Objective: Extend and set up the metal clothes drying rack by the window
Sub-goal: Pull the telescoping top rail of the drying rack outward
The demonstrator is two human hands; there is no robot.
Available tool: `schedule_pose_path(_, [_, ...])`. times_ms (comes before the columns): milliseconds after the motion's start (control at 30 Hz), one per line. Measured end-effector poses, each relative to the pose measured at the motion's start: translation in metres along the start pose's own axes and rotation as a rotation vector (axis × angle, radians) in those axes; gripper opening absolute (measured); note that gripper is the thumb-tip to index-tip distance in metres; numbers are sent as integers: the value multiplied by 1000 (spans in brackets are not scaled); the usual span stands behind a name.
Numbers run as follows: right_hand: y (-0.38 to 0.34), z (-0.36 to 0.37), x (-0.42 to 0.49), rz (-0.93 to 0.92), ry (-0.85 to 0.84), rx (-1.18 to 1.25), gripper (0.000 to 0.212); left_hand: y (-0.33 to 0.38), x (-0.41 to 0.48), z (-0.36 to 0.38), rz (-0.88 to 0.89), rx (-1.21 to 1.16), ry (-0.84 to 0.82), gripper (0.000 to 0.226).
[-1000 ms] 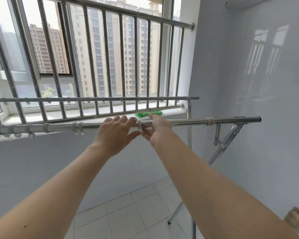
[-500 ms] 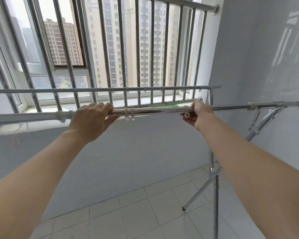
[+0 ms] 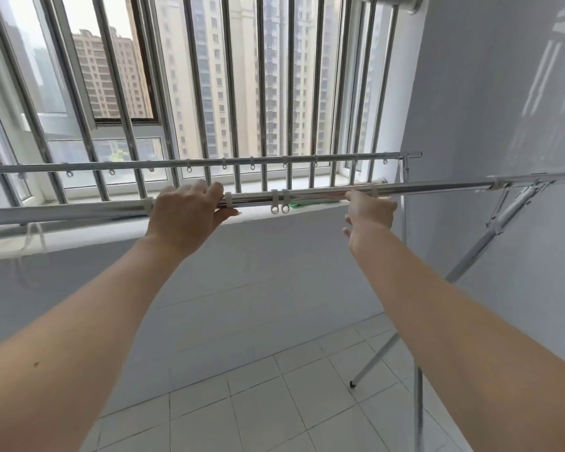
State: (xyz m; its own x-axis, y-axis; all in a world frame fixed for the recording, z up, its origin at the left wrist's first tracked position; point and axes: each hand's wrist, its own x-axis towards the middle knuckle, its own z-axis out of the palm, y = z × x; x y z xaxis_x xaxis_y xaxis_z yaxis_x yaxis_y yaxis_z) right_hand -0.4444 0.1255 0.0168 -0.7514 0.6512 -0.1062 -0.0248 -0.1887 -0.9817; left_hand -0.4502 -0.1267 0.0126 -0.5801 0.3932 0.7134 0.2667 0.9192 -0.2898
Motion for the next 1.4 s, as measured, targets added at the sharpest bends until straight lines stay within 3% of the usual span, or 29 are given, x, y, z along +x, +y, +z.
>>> schedule_pose_path(200, [-16, -3, 7, -100, -89, -138, 62, 31, 11, 12, 22, -30, 11, 42])
schedule_pose_path(367, [-15, -22, 20, -346, -175, -615, 59, 41, 22, 18, 11, -17, 15, 45])
schedule_pose_path(467, [-11, -30, 29, -593, -83, -911, 43, 44, 27, 21, 8, -10, 11, 48])
schedule_pose_path(567, [-12, -28, 44, -519, -208, -1034, 60, 51, 34, 24, -2, -10, -4, 48])
schedule_pose_path(667, [-11, -27, 58, -427, -266, -1028, 72, 60, 40, 29, -22, 0, -19, 48])
schedule_pose_path(900, [-16, -33, 105, -453, -311, -954, 77, 90, 69, 45, -81, 21, -65, 48])
schedule_pose_path(1400, [-34, -46, 235, -462, -358, -808, 53, 157, 146, 99, -140, 61, -118, 48])
